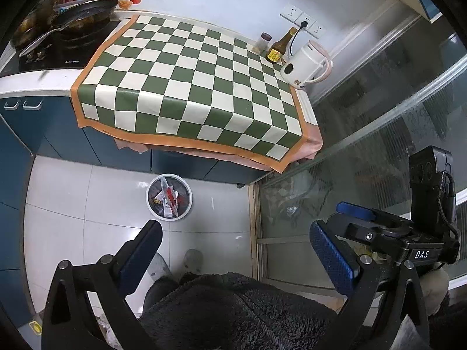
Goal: Collect trash
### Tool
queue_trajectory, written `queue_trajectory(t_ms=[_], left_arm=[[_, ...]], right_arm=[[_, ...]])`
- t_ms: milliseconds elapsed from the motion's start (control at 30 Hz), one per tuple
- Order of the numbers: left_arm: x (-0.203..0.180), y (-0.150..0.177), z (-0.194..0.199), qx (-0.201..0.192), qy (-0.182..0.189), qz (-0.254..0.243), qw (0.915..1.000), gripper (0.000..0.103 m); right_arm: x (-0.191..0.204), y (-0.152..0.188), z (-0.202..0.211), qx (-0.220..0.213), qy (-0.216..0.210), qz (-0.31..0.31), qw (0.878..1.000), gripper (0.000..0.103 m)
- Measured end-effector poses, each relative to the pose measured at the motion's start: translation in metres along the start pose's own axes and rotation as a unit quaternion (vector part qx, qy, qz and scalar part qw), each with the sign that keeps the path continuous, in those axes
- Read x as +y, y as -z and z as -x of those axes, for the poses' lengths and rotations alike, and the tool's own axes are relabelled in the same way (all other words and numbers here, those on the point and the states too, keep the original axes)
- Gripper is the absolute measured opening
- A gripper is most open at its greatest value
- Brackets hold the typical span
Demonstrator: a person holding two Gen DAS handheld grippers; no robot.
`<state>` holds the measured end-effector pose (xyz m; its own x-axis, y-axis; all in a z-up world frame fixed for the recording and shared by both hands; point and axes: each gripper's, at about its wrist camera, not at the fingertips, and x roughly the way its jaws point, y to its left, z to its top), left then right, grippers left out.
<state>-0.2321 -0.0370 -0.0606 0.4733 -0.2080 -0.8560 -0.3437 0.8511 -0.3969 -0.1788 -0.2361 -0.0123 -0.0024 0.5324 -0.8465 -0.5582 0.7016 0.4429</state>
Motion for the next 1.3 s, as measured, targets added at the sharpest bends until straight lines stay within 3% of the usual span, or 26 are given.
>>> queue_trajectory(t_ms=[1300], left_arm=[[0.013,0.008,0.003,-0.003,0.004,0.008,1.0000,0.103]], right_arm=[[0.006,0.008,0.002,0.002,-0.001,0.000,1.000,0.103]])
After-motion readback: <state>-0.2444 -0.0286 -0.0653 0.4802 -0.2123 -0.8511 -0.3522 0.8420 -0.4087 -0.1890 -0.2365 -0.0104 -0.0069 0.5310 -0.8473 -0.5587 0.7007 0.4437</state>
